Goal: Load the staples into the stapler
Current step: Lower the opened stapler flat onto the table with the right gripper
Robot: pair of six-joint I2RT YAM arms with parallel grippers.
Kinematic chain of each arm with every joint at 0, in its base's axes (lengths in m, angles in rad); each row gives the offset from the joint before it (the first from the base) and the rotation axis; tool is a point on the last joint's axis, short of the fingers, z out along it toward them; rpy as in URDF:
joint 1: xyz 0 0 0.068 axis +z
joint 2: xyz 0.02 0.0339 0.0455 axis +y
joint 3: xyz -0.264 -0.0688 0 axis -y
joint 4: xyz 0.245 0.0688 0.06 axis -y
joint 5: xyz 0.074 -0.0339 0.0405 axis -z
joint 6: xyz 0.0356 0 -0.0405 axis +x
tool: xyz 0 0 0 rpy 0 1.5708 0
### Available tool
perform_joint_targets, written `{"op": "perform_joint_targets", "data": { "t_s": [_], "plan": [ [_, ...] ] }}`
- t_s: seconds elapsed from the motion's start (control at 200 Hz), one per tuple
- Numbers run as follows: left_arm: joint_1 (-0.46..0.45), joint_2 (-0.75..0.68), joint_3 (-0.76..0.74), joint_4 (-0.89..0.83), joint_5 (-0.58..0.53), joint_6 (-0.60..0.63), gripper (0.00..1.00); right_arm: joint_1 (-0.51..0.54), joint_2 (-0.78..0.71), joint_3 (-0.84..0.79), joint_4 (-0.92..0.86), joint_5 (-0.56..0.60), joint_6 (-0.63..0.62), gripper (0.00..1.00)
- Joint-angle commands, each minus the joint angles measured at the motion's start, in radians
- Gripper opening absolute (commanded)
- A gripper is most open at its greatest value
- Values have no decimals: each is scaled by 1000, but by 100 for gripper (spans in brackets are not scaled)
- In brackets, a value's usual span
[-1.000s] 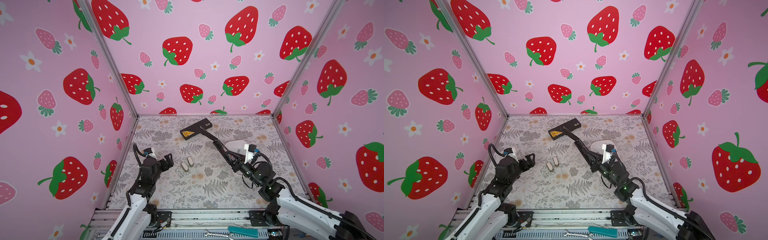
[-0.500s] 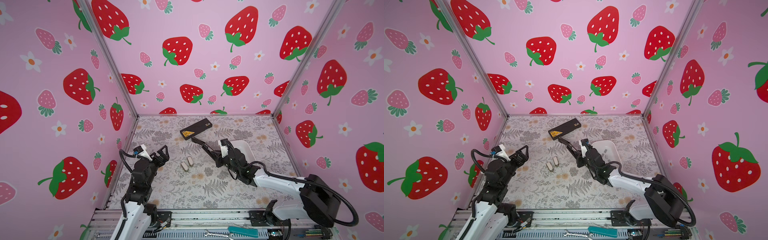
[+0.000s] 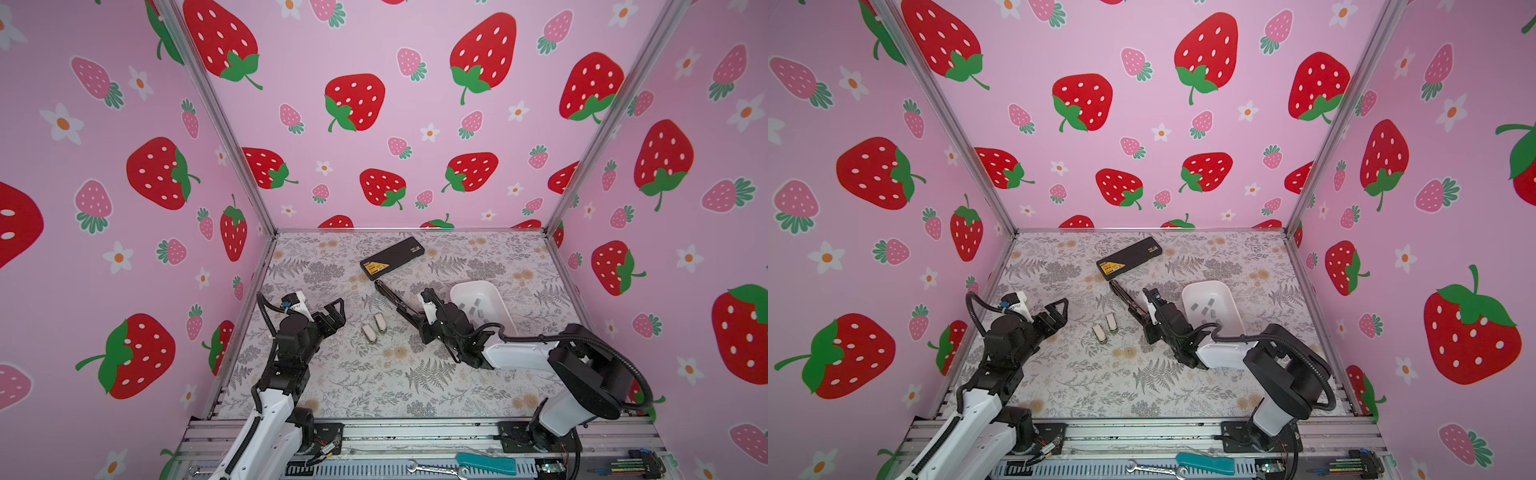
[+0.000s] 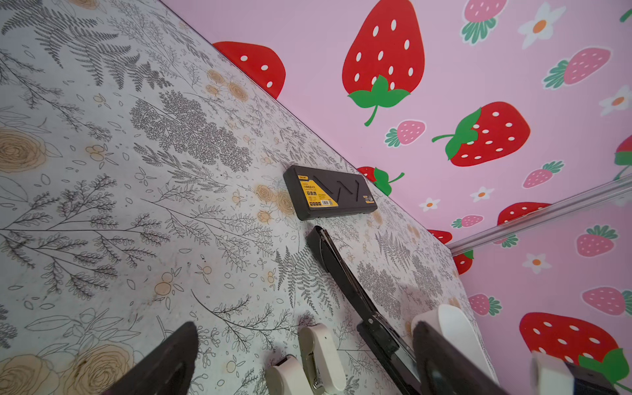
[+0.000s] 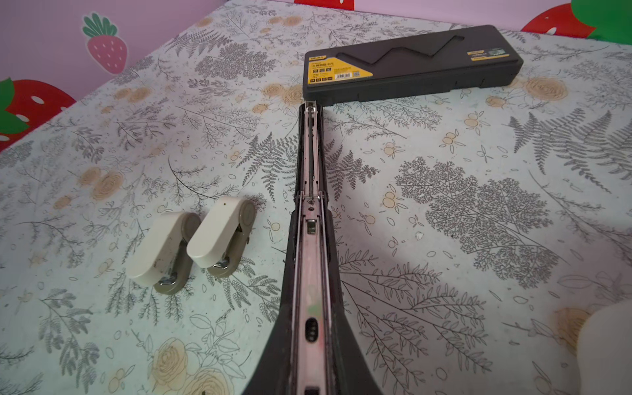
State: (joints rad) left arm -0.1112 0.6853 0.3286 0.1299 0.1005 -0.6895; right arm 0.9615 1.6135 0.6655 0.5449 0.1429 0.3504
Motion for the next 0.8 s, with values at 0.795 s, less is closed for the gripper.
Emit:
{"op": "perform_joint_targets", "data": {
  "t_s": [0.795],
  "plan": [
    [2,-28,73,-35,1,62,99,7,177,17,31,278,229,10]
  ]
}}
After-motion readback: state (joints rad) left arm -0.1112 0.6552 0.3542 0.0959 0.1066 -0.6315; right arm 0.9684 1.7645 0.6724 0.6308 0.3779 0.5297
